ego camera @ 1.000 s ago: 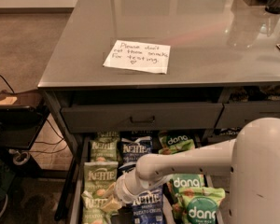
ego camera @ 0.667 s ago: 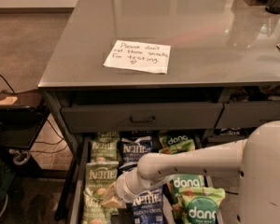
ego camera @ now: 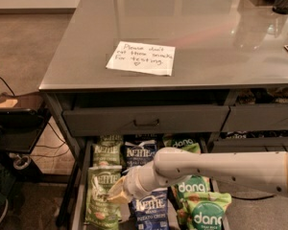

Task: Pick green jalapeno chip bag from middle drawer and place on counter

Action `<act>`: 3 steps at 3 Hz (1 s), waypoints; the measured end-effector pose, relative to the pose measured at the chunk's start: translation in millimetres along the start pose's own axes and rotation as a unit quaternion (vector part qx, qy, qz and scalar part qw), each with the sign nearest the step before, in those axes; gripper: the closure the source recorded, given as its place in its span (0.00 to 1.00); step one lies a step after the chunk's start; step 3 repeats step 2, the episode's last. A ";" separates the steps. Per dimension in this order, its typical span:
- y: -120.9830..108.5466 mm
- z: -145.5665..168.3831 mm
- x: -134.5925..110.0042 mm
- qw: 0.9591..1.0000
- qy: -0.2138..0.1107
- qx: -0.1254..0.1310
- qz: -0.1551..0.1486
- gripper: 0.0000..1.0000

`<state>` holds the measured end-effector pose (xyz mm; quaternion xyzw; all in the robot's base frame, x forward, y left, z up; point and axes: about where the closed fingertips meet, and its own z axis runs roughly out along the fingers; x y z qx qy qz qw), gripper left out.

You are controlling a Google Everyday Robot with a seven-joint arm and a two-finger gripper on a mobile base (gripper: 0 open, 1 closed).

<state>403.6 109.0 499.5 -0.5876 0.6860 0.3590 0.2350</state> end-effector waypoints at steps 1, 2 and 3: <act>-9.4 -67.1 -30.3 1.000 -0.023 0.019 0.001 1.00; -20.6 -146.0 -58.5 0.999 -0.018 0.044 -0.010 1.00; -20.6 -146.0 -58.5 0.999 -0.018 0.044 -0.010 1.00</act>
Offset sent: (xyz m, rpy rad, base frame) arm 0.0793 -0.1410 0.2378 -0.0233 -0.1560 -0.0740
